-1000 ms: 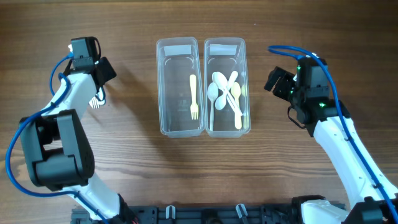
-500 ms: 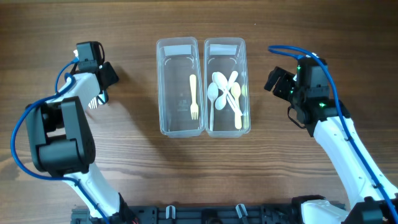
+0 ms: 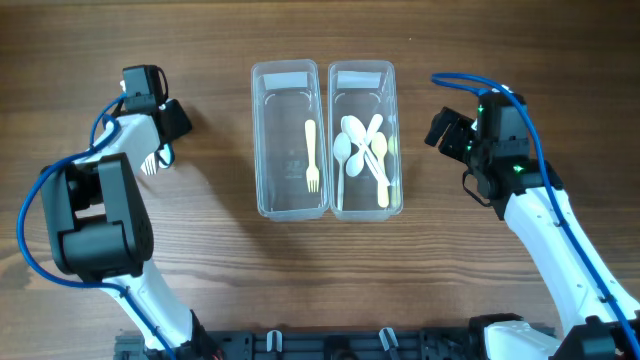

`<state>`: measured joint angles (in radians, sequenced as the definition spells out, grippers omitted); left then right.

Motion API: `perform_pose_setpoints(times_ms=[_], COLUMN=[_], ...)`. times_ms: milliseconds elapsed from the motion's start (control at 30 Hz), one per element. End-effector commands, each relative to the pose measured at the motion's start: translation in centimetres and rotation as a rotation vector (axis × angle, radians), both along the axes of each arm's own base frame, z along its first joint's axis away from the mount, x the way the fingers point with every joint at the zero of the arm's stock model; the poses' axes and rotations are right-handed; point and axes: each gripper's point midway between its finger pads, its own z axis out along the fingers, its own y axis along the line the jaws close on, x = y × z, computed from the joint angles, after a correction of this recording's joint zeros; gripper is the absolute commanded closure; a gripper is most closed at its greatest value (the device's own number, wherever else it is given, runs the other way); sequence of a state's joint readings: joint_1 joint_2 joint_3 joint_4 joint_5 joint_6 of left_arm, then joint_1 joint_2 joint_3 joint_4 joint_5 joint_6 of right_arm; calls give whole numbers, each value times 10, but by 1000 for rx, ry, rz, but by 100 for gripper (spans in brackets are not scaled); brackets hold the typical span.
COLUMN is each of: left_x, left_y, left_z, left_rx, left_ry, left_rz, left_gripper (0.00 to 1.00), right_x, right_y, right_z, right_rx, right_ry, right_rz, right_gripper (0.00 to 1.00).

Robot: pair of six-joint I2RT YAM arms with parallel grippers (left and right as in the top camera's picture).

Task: Pack container
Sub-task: 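Move the left gripper to the fork pile above the light blue fork, then close the left gripper on the light blue fork and pull it free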

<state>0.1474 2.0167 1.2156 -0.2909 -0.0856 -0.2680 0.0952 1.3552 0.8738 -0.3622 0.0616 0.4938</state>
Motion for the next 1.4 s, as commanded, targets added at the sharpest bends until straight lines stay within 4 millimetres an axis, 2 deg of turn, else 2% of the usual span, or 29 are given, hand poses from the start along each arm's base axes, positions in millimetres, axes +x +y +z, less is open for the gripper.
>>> perform_pose_setpoints(times_ms=[0, 33, 67, 100, 133, 433, 567, 800, 900, 1000, 1267, 1367], left_x=[-19, -19, -18, -16, -13, 7, 13, 15, 15, 15, 22, 25], left_y=[-24, -24, -23, -23, -23, -24, -23, -21, -21, -21, -20, -18], left_z=[-28, -27, -27, -26, -25, -15, -14, -13, -13, -13, -9, 1], left_rx=[-130, -129, -128, -126, -125, -65, -46, -39, -39, -38, -31, -19], left_ry=[86, 85, 81, 72, 62, -20, -41, -50, -49, -52, -81, -102], left_rz=[-42, -42, -42, -43, -44, -141, -160, -157, -157, -157, -157, -153], left_gripper=[72, 71, 65, 51, 47, 44, 45, 52, 59, 71, 75, 75], right_x=[1, 1, 1, 1, 1, 1, 1, 1, 1, 1, 1, 1], right_y=[-3, -3, -3, -3, -3, -3, -3, -3, -3, -3, -3, -3], right_z=[-1, -1, -1, -1, -1, -1, -1, -1, -1, -1, -1, -1], right_rx=[-12, -12, -12, -12, -12, -12, -12, -12, -12, -12, -12, -12], right_ry=[0, 0, 0, 0, 0, 0, 0, 0, 0, 0, 0, 0], right_rz=[-17, -17, -17, -17, -17, -17, -17, -17, -17, -17, -17, -17], right_gripper=[0, 0, 0, 0, 0, 0, 0, 0, 0, 0, 0, 0])
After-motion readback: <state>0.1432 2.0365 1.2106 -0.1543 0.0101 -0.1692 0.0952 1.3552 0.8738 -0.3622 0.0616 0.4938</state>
